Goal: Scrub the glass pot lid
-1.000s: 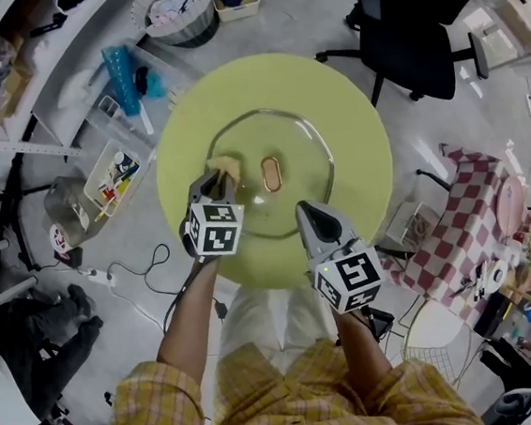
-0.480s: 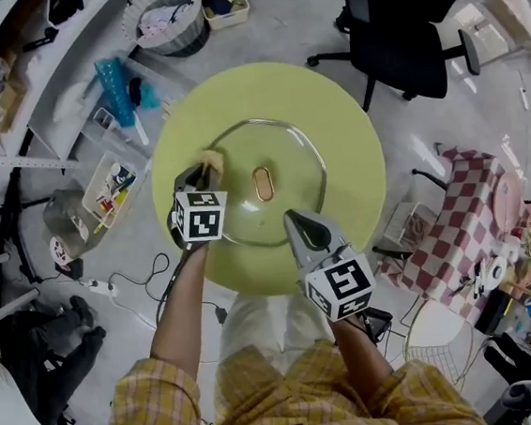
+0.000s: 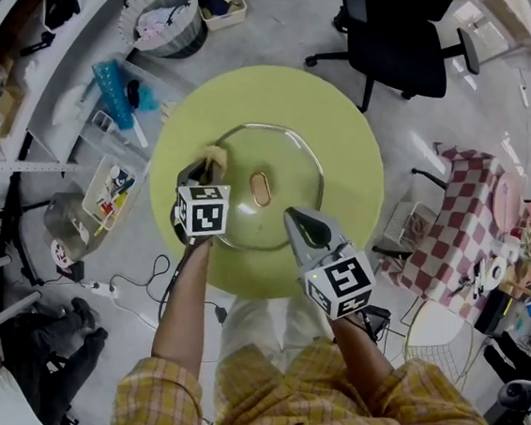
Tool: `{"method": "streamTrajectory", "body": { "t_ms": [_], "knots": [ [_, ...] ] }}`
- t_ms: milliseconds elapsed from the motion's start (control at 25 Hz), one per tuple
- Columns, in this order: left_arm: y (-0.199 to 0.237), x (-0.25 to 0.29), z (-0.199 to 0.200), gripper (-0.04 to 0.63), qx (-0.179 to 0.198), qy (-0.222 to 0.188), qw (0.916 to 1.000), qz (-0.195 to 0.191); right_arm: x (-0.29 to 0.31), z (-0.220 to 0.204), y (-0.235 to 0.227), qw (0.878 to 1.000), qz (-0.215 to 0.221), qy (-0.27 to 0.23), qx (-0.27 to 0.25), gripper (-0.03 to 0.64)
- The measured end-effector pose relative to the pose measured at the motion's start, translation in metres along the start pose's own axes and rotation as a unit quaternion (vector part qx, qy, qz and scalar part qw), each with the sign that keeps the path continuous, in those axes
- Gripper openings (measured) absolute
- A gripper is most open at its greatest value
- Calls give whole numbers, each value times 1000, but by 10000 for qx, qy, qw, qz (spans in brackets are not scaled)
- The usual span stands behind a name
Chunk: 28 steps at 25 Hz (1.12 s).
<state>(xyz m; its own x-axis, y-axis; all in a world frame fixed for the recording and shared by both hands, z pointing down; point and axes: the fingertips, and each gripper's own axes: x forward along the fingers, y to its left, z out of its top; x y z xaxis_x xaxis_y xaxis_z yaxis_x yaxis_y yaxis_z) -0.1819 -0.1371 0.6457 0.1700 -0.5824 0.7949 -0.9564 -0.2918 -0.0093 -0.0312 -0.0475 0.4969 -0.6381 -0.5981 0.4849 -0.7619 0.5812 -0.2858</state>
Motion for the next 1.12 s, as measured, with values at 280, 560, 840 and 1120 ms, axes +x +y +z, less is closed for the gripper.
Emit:
{"method": "streamTrajectory", "body": {
  "t_ms": [280, 560, 840, 1120],
  "knots": [
    [-14, 7, 13, 37, 309, 7, 9995, 0, 1, 7, -8, 10000, 11, -13, 3, -2],
    [-29, 12, 24, 37, 465, 40, 9986, -264, -2, 16, -15, 9999, -64, -66, 42, -2],
    [-41, 16, 32, 37, 643, 17, 9971, -414, -8, 14, -21, 9998, -165, -32, 57, -2],
    [-55, 20, 40, 37, 825, 53, 9947, -611, -10, 19, -25, 9997, -216, -90, 91, -2]
  ]
}}
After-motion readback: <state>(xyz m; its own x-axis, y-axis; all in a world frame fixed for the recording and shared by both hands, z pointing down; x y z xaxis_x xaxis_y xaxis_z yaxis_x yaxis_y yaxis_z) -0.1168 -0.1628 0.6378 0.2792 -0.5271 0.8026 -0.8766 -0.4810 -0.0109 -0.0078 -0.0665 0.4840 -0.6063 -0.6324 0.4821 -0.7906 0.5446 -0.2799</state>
